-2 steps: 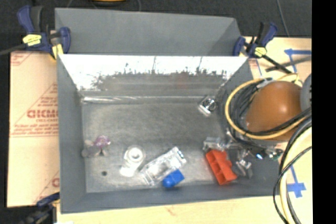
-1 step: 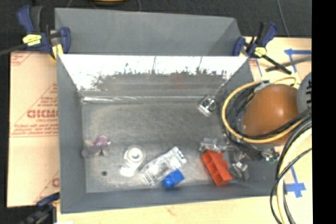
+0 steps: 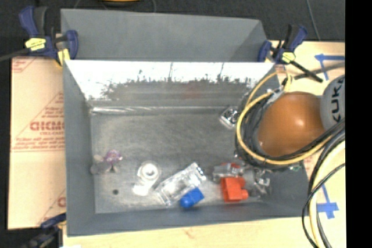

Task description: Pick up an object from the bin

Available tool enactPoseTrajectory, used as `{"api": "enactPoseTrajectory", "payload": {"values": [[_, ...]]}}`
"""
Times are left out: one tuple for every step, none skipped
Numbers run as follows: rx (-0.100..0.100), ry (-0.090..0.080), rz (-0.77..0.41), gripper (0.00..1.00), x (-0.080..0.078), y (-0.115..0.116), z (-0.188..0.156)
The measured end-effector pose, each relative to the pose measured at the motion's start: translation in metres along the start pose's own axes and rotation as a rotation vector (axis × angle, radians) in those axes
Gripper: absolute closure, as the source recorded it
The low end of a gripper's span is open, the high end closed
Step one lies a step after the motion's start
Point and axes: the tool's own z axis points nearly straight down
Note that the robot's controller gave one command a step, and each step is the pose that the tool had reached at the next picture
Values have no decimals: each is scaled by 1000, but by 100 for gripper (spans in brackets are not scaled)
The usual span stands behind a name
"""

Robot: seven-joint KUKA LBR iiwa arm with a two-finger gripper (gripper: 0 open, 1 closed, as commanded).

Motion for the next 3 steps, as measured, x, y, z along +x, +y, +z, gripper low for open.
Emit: {"api": "enactPoseTrajectory", "payload": {"values": [[-1, 0, 2, 100, 0, 0, 0], [6, 0, -28, 100, -7, 3, -157], [-1, 0, -205, 100, 1, -16, -149]]}}
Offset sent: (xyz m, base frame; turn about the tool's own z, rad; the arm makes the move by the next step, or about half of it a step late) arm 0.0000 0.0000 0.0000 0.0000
